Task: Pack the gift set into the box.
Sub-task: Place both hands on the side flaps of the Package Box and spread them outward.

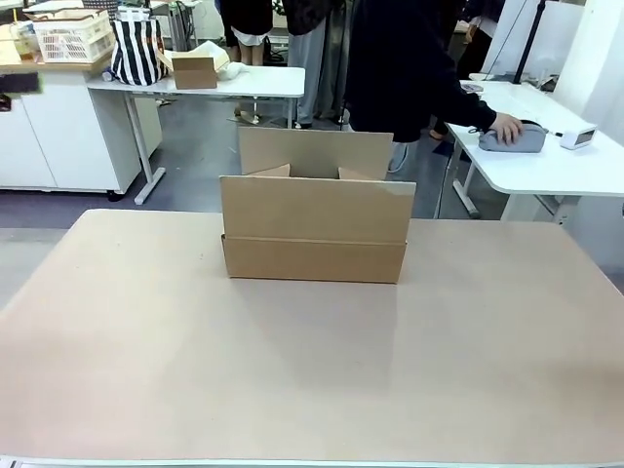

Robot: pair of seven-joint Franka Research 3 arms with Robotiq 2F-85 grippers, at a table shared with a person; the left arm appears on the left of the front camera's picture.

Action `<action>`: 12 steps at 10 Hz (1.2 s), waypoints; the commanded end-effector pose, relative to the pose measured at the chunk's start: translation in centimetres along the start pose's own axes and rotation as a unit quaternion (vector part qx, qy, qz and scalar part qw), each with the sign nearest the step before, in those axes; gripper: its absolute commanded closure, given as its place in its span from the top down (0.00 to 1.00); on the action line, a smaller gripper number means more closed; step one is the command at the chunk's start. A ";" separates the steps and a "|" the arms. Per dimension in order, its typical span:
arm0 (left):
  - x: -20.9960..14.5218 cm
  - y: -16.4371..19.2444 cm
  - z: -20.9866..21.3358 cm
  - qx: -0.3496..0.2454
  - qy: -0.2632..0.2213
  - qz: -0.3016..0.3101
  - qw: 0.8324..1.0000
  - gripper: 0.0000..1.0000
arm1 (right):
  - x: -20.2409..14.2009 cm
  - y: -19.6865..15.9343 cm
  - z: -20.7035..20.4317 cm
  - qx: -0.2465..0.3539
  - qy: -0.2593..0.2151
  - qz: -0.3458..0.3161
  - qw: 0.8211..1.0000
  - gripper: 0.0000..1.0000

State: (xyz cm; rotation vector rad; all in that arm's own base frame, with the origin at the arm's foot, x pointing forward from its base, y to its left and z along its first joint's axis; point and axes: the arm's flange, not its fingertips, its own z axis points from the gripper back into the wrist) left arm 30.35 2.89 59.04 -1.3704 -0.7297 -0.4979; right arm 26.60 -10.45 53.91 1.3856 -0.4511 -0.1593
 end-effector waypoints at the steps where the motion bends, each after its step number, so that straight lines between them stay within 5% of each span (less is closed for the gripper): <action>1: 6.4 -0.3 -5.8 0.113 0.113 0.055 0.986 1.00 | 0.4 0.2 -0.2 0.012 -0.003 0.014 1.000 1.00; 4: 11.3 2.1 -16.1 0.229 0.215 0.055 0.948 1.00 | 0.4 0.2 -0.2 0.012 -0.003 0.014 1.000 1.00; 5: 12.1 3.0 -19.3 0.275 0.241 0.048 0.930 1.00 | 0.4 0.2 -0.2 0.012 -0.003 0.014 1.000 1.00; 6: 12.7 4.1 -23.3 0.378 0.251 0.010 0.891 1.00 | 0.4 0.2 -0.2 0.012 -0.003 0.014 1.000 1.00; 8: 12.7 5.5 -28.1 0.420 0.289 -0.031 0.860 1.00 | 0.4 0.2 -0.2 0.012 -0.003 0.014 1.000 1.00; 9: 11.8 4.0 -24.6 0.348 0.247 -0.019 0.904 1.00 | 0.4 0.2 -0.2 0.012 -0.003 0.014 1.000 1.00; 12: 11.8 4.0 -24.6 0.348 0.247 -0.019 0.904 1.00 | 0.4 0.2 -0.2 0.012 -0.003 0.014 1.000 1.00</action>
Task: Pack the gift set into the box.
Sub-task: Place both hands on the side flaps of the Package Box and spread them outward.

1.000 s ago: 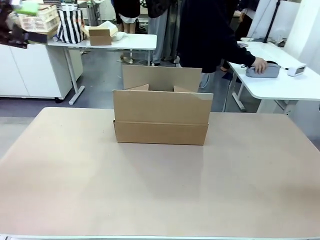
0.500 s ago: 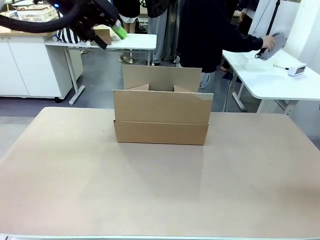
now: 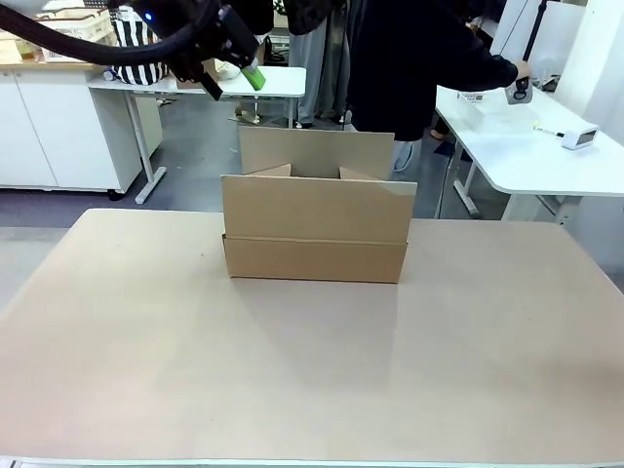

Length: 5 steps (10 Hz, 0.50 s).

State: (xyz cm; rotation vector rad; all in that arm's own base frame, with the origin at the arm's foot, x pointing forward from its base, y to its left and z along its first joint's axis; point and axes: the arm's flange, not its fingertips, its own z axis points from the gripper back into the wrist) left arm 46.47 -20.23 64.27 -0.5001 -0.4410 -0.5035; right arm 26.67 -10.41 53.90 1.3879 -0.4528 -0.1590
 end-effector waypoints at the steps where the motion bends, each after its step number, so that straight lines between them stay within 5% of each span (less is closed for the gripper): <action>1: -1.1 0.1 0.2 -0.013 -0.002 -0.006 1.000 1.00 | 0.3 0.2 -0.2 0.010 -0.002 0.014 1.000 1.00; 2: 0.0 0.0 0.0 0.000 0.000 0.000 1.000 1.00 | 0.3 0.2 -0.2 0.010 -0.002 0.014 1.000 1.00; 5: 5.5 -0.2 -5.7 0.142 0.045 0.206 0.967 1.00 | 0.3 0.2 -0.2 0.010 -0.002 0.014 1.000 1.00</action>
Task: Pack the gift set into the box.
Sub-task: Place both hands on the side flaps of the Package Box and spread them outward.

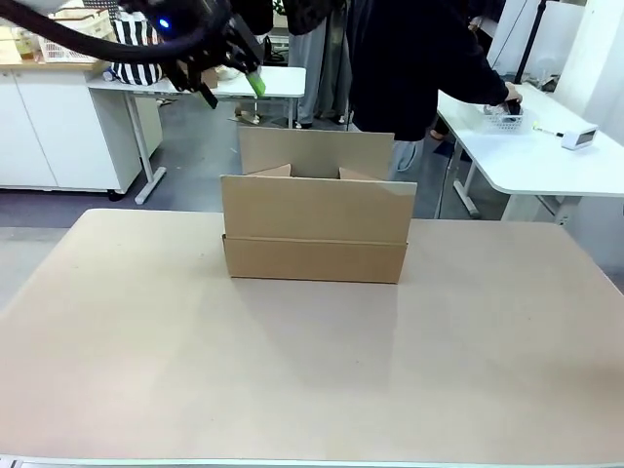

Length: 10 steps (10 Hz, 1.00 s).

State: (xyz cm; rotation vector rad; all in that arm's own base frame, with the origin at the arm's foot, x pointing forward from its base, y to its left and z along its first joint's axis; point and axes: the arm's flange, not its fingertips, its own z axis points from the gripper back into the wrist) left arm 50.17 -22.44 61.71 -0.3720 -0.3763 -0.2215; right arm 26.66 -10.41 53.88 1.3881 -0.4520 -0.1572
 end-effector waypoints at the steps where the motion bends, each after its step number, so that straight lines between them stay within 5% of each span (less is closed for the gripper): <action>1: 4.0 -3.0 -2.6 0.083 0.030 0.101 0.991 1.00 | 0.3 0.2 -0.2 0.010 -0.003 0.014 1.000 1.00; 4: 6.9 -4.3 -7.6 0.124 0.047 0.128 0.983 1.00 | 0.3 0.2 -0.2 0.010 -0.003 0.014 1.000 1.00; 10: 5.6 -6.6 -17.9 0.211 0.123 0.111 0.963 1.00 | 0.3 0.2 -0.2 0.010 -0.003 0.014 1.000 1.00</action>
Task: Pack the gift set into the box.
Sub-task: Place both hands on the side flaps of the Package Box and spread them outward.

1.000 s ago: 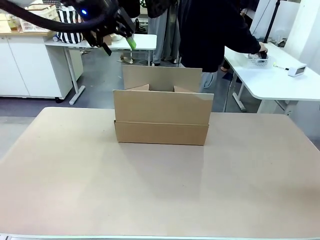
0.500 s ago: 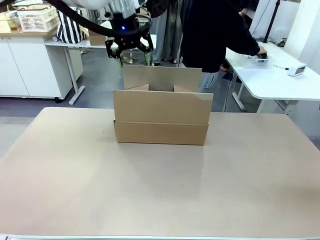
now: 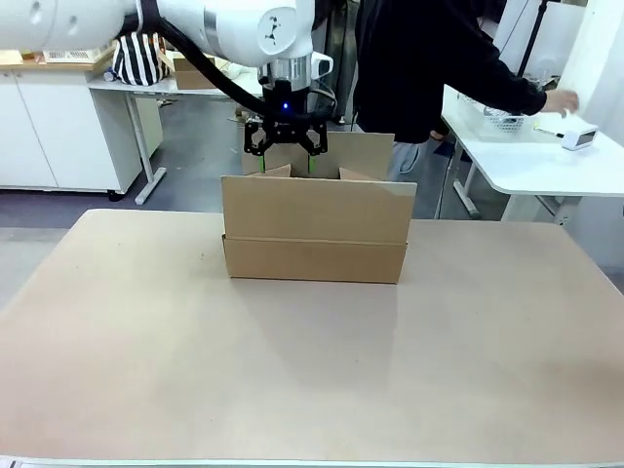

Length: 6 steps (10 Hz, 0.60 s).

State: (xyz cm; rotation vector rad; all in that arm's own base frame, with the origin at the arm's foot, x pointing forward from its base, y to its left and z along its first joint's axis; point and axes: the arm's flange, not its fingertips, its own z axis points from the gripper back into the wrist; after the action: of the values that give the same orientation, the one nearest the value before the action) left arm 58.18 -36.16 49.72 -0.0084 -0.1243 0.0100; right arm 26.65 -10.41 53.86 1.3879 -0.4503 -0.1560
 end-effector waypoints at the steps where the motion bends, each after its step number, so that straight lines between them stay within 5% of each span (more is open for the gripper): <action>1: 0.8 -0.3 -0.2 0.042 0.003 0.017 0.999 1.00 | 0.4 0.2 -0.2 0.010 -0.004 0.014 1.000 1.00; 6: 0.2 -1.5 -3.0 0.126 0.002 0.043 0.991 1.00 | 0.4 0.2 -0.2 0.010 -0.004 0.014 1.000 1.00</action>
State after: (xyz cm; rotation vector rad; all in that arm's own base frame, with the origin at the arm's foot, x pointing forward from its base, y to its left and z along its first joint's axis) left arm 58.37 -37.03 46.27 0.1847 -0.1053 0.0771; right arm 26.63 -10.43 53.86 1.3881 -0.4507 -0.1561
